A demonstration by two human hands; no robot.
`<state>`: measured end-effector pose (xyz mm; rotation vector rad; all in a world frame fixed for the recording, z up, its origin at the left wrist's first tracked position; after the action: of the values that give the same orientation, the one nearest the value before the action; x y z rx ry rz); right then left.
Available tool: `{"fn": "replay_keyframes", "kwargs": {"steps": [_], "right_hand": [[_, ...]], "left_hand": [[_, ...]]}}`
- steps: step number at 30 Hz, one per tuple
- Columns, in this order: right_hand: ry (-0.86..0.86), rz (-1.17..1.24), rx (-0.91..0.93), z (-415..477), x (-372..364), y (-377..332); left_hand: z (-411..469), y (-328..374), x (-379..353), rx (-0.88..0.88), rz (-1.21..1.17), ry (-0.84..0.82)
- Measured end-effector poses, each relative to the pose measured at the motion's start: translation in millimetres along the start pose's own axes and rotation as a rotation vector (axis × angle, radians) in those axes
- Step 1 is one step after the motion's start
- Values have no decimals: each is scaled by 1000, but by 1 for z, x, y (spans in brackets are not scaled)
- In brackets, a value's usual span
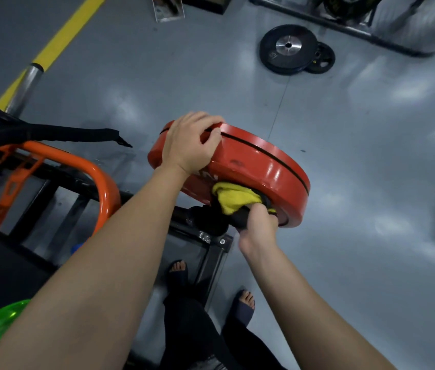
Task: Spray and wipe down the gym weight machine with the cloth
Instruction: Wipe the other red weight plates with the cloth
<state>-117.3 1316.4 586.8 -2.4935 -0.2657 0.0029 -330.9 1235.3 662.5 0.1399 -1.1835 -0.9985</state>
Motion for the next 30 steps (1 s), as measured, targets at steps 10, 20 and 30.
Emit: {"fn": "replay_keyframes", "kwargs": {"steps": [10, 20, 30], "right_hand": [[277, -11, -55, 66, 41, 3], [92, -204, 113, 20, -3, 1], [160, -147, -50, 86, 27, 27]], "left_hand": [[-12, -102, -1, 460, -301, -40], [21, 21, -7, 304, -32, -75], [-4, 51, -18, -14, 183, -26]]}}
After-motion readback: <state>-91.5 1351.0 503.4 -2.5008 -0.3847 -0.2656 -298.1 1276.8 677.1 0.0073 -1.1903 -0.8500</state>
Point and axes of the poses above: each hand's wrist, its own z-axis towards the middle knuckle, its own x-axis out of the back of the hand, y = z × x, the point moved 7 cm from there along z, towards the middle knuckle, and after that the axes turned 11 degrees about y, right-handed, at the moved point
